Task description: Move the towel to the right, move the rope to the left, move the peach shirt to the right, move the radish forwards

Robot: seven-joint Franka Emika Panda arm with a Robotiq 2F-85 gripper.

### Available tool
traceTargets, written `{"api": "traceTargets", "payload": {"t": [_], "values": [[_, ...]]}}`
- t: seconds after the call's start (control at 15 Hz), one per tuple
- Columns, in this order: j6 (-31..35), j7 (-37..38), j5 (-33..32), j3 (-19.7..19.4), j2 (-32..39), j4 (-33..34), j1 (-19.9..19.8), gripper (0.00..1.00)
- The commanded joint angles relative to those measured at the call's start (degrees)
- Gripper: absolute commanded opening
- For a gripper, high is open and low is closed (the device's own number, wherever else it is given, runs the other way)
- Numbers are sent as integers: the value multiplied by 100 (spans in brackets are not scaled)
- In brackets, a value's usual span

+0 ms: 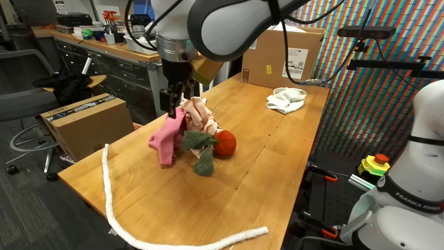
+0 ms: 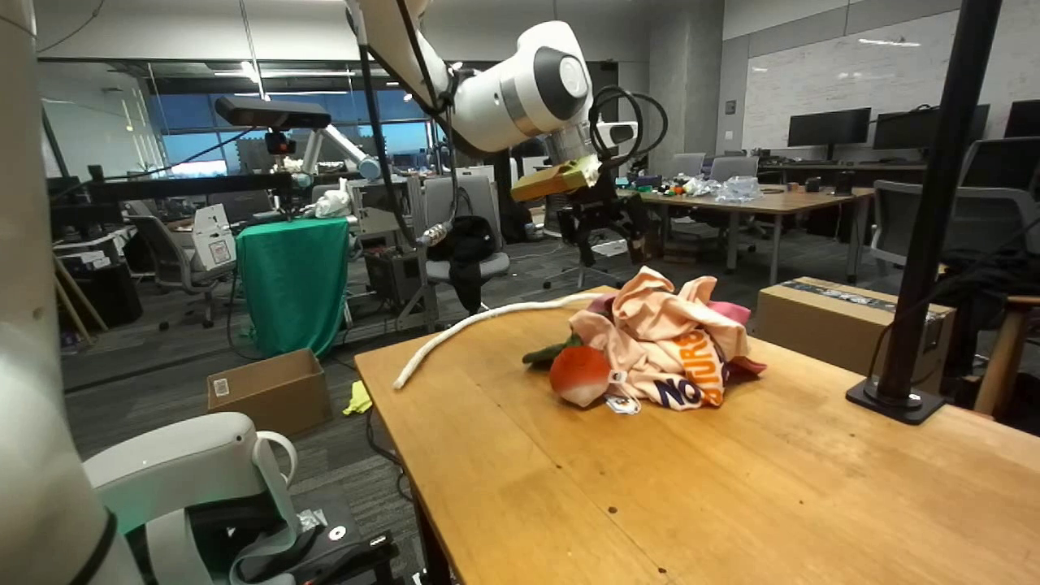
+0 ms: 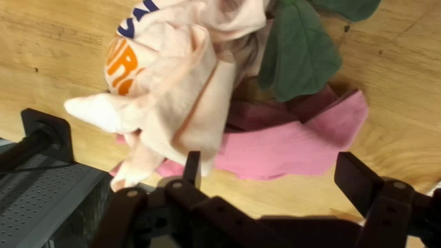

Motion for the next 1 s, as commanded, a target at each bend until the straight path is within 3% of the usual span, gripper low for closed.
{"api": "traceTargets", "payload": {"t": [0.0, 0.47, 0.93], "values": [[319, 271, -150, -72, -340, -499, -237, 100], [419, -73, 127, -61, -583, -863, -640, 100], [458, -736, 1046, -3, -534, -924, -825, 100]]}}
